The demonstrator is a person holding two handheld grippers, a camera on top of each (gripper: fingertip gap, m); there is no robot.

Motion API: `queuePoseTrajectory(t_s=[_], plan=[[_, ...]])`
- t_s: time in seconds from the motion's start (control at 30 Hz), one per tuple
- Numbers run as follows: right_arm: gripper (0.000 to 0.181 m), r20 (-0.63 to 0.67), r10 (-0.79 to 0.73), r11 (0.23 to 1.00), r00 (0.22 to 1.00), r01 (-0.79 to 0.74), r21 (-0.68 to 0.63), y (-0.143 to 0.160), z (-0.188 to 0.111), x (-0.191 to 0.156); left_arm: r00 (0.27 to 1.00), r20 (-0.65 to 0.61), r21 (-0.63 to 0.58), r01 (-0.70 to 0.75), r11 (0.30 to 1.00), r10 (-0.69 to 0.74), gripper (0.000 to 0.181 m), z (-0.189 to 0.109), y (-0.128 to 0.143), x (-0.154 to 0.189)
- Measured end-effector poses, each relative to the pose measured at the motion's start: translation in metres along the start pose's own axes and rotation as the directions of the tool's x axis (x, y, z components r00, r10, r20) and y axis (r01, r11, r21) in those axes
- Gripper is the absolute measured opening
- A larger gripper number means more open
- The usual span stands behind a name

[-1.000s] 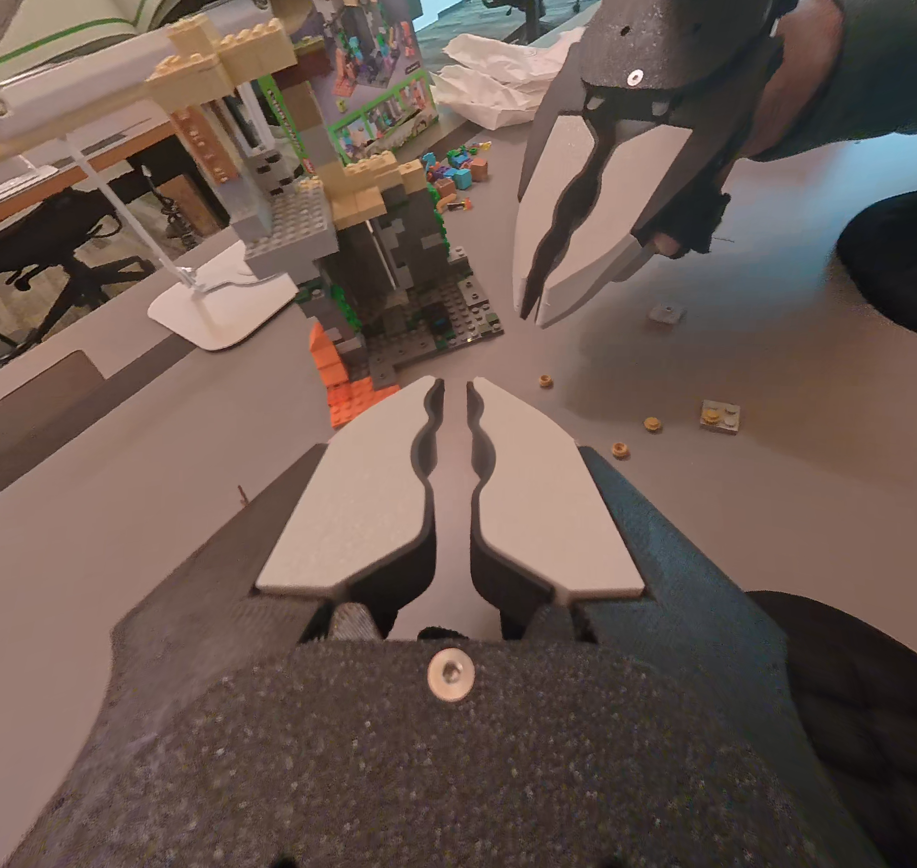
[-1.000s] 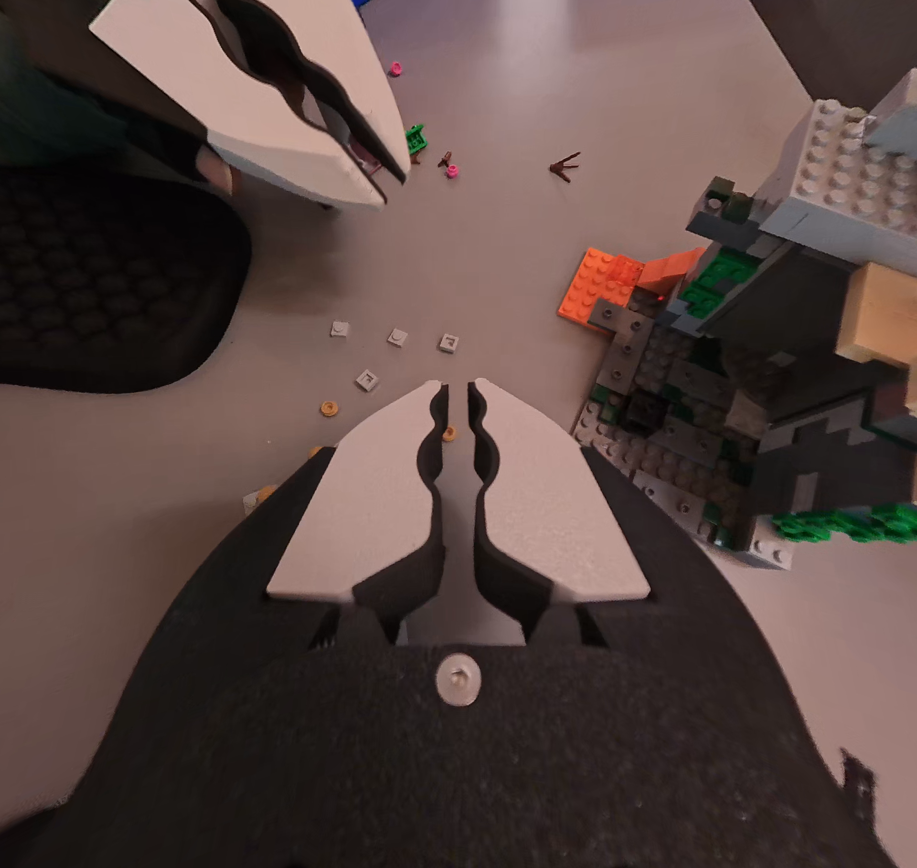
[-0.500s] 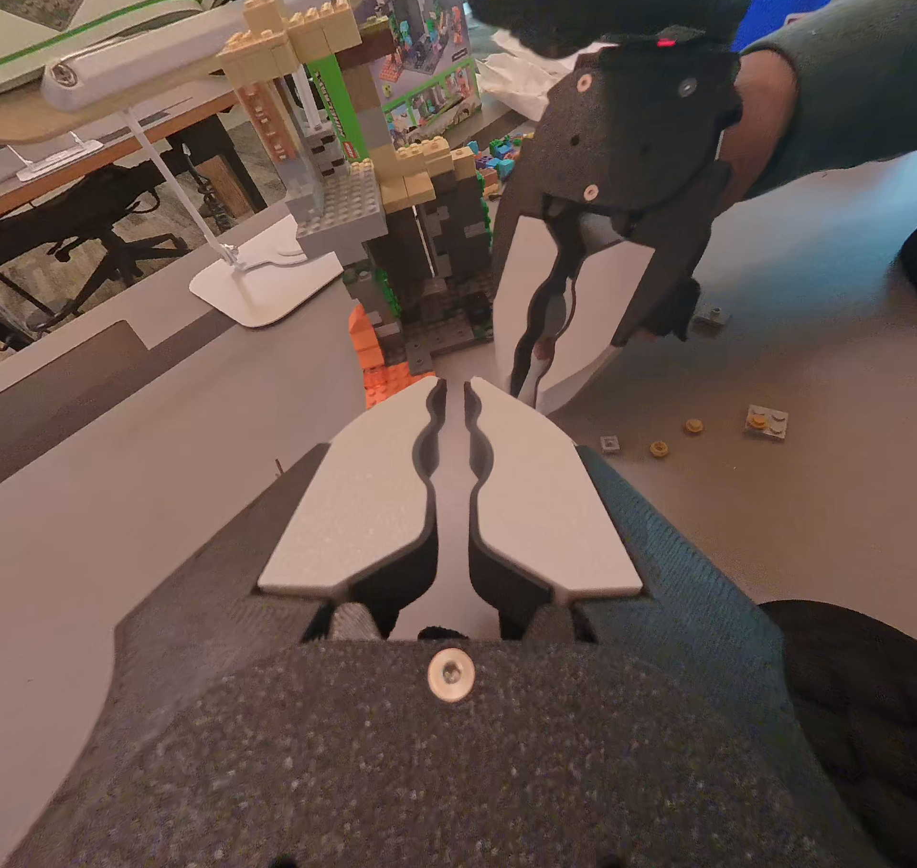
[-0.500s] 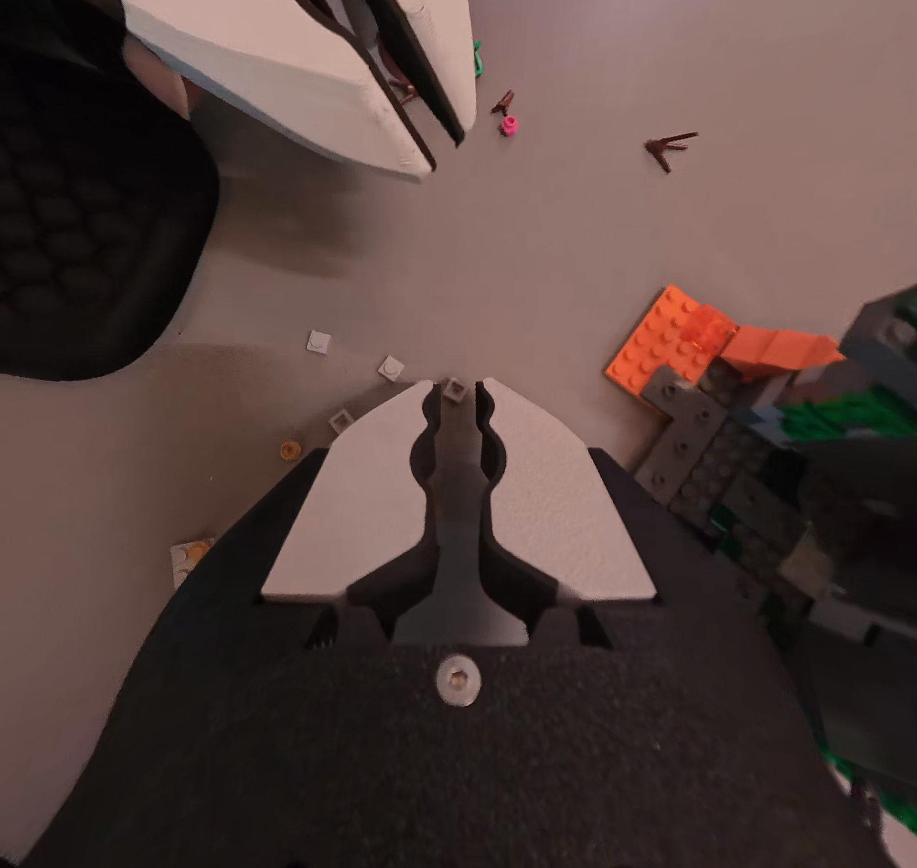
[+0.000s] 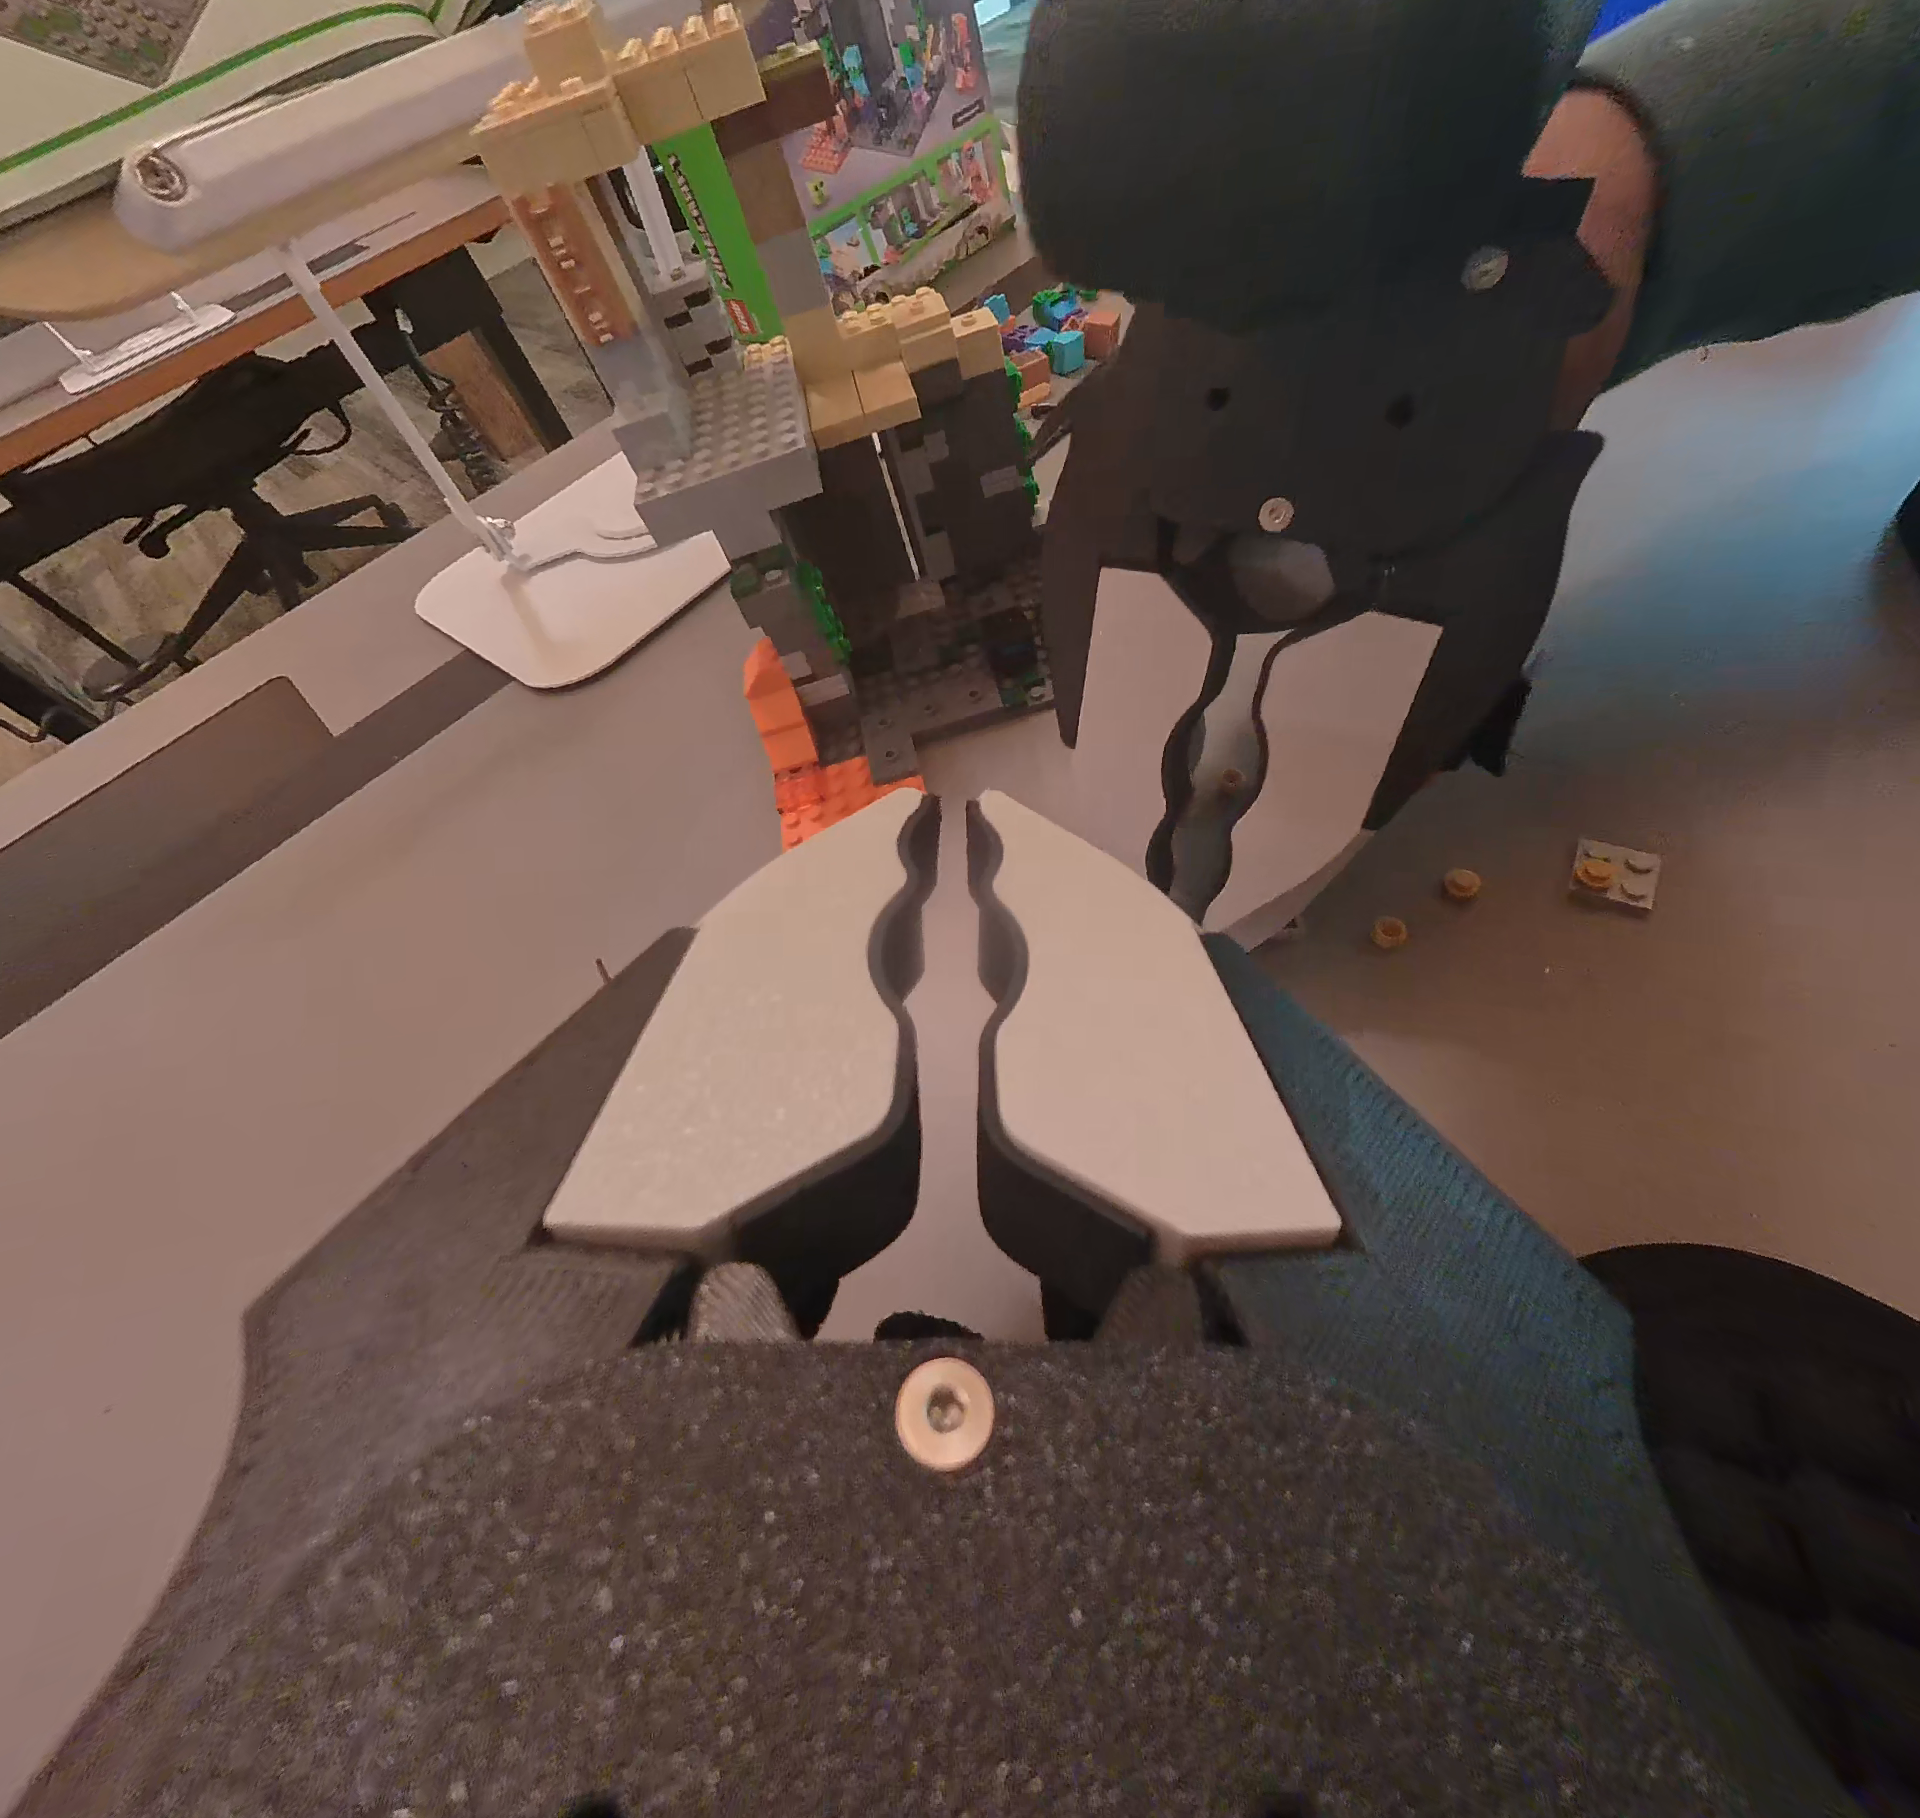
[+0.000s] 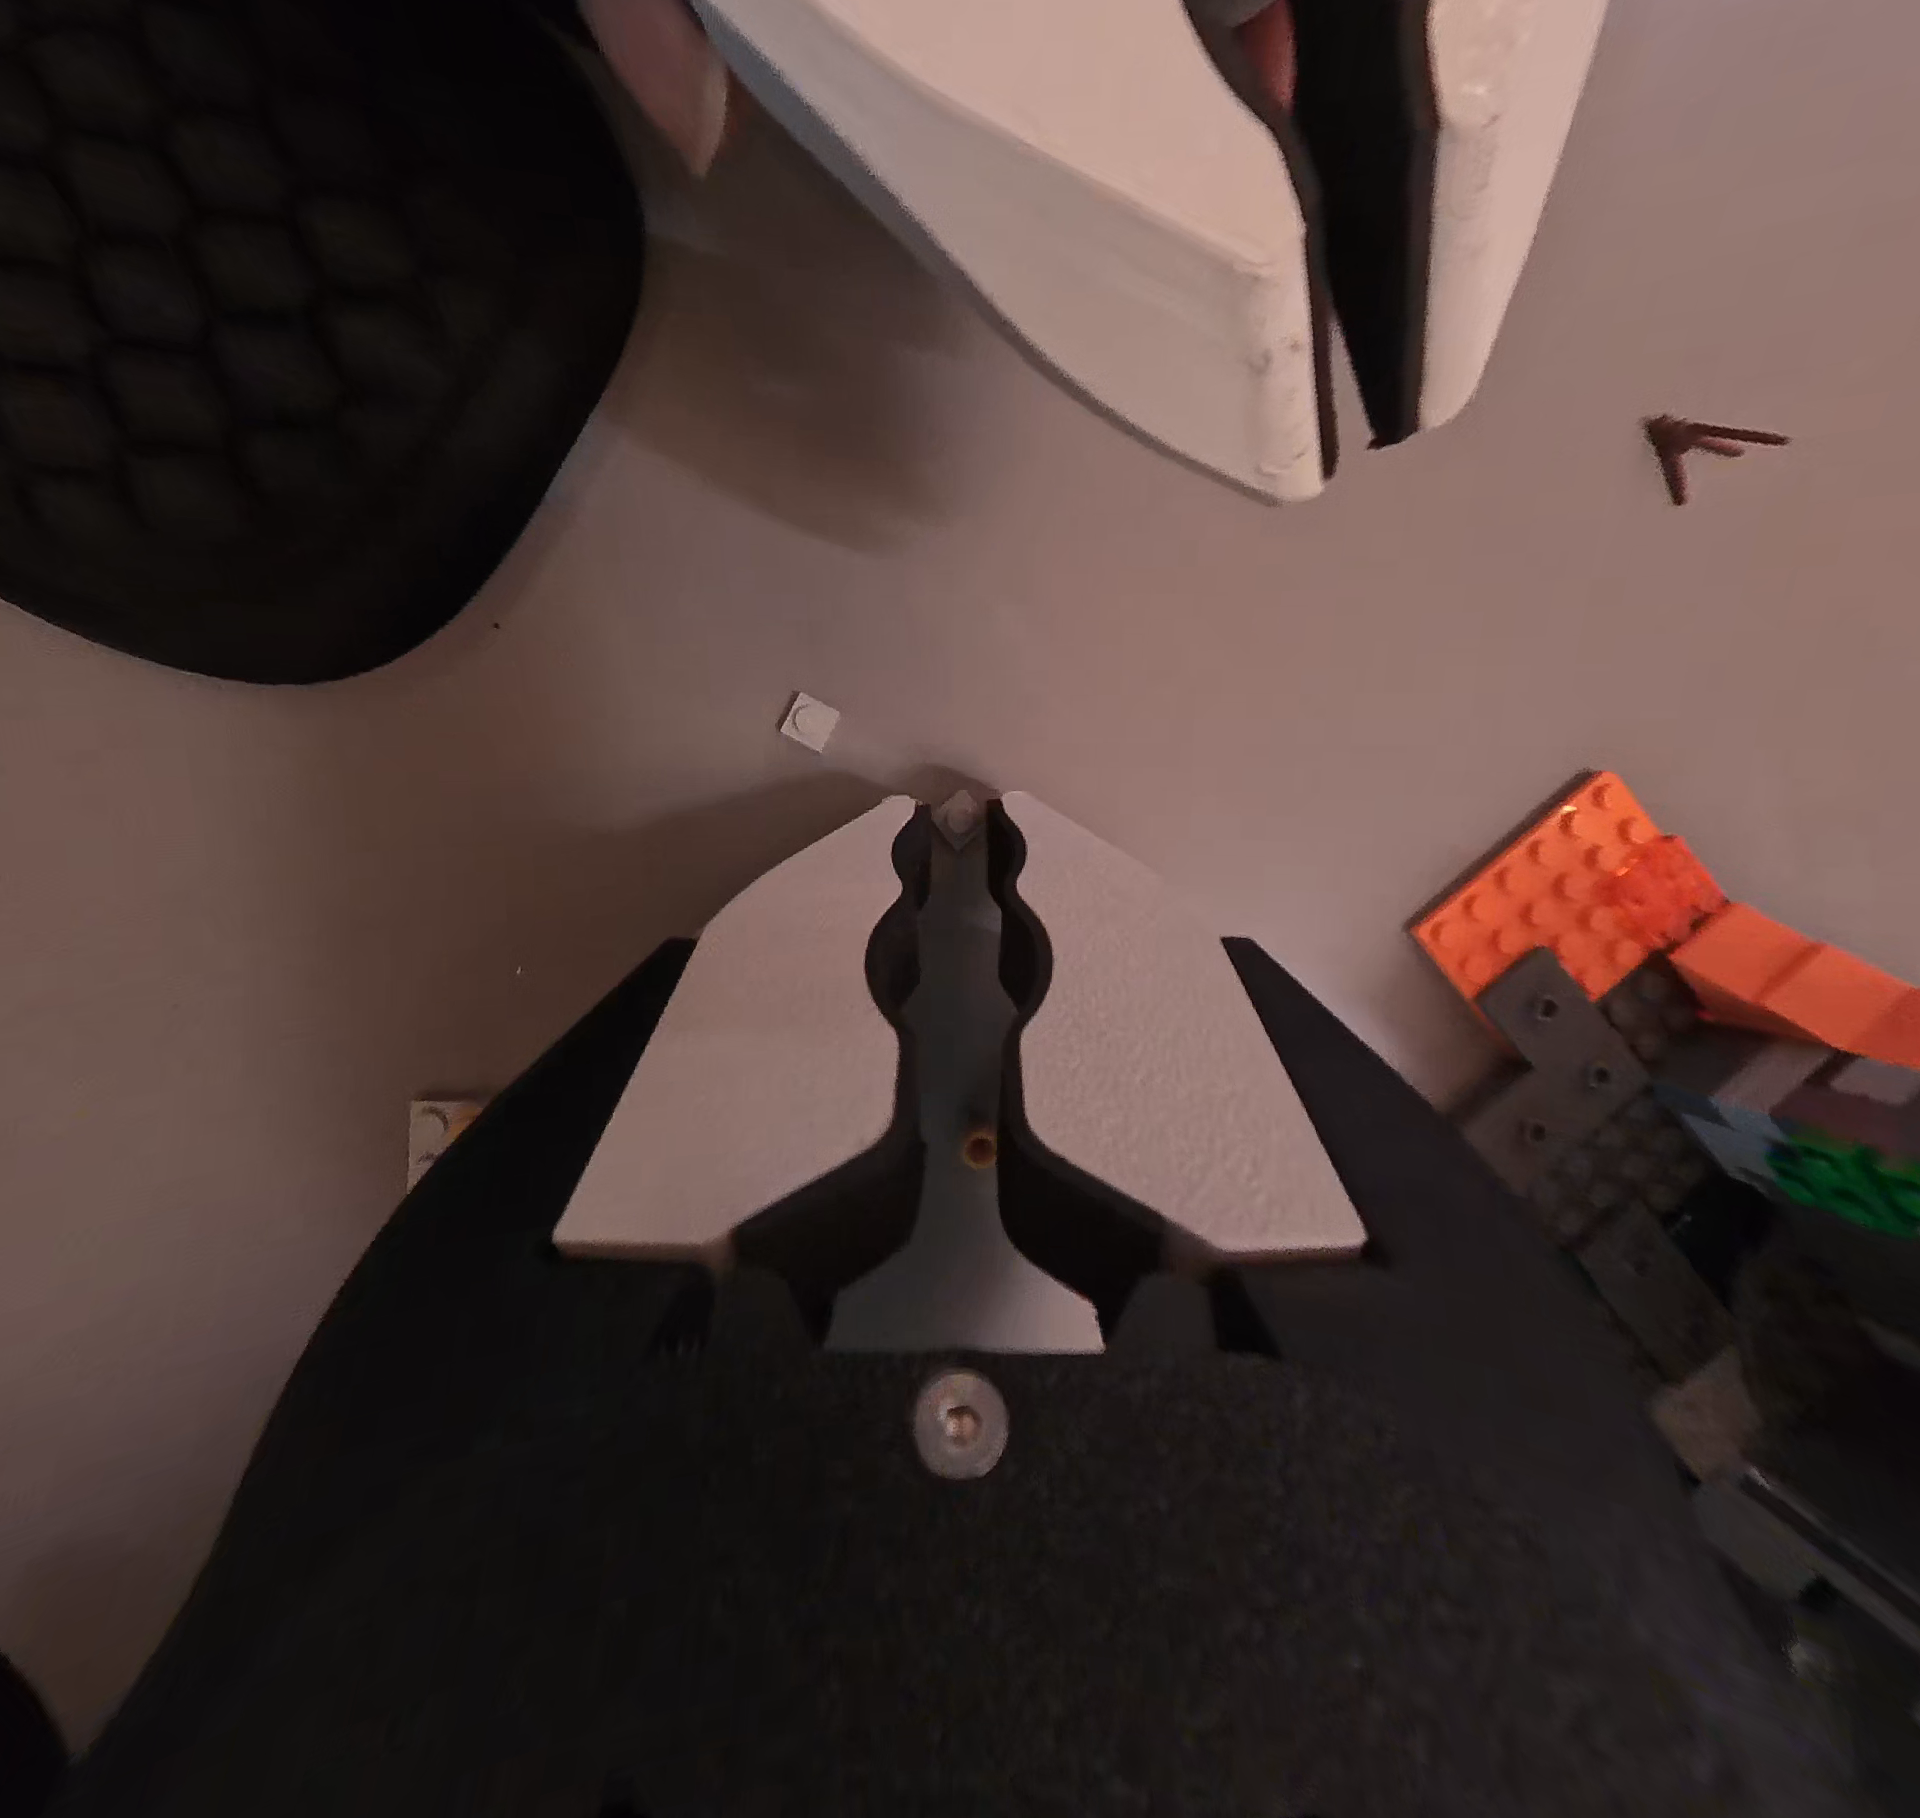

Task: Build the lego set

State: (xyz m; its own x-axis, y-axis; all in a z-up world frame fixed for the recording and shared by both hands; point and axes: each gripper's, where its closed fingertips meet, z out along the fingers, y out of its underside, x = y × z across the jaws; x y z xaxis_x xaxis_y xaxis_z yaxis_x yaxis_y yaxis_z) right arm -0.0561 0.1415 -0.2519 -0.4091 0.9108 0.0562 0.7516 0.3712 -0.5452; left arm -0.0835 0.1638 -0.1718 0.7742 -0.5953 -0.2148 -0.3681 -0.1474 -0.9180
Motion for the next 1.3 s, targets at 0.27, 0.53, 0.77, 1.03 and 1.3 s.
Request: queuePoseTrajectory(t_s=[0.27, 0.53, 0.77, 1.03, 1.3], plan=[[0.006, -0.011, 0.044, 0.998, 0.999, -0.044, 0.051, -0.003, -0.017, -0.004, 1.000, -0.009, -0.001, -0.015, 1.000, 0.015, 0.004, 0.001, 0.000, 0.004], [0.004, -0.127, 0.207, 0.978, 0.970, -0.200, 0.063, 0.030, -0.059, -0.054, 0.999, -0.029, -0.002, -0.020, 1.000, 0.020, 0.004, 0.003, -0.001, 0.011], [0.004, -0.136, 0.293, 0.956, 0.946, -0.285, 0.074, 0.046, -0.051, -0.077, 0.998, -0.046, -0.017, -0.036, 0.999, 0.035, 0.004, 0.007, 0.002, 0.018], [0.004, -0.114, 0.315, 0.948, 0.942, -0.308, 0.076, 0.046, -0.047, -0.080, 0.998, -0.047, -0.018, -0.039, 0.999, 0.038, 0.004, 0.006, 0.002, 0.017], [0.004, -0.101, 0.323, 0.946, 0.941, -0.319, 0.048, 0.048, -0.044, -0.081, 0.998, -0.046, -0.016, -0.041, 0.999, 0.040, 0.004, 0.005, 0.001, 0.017]])
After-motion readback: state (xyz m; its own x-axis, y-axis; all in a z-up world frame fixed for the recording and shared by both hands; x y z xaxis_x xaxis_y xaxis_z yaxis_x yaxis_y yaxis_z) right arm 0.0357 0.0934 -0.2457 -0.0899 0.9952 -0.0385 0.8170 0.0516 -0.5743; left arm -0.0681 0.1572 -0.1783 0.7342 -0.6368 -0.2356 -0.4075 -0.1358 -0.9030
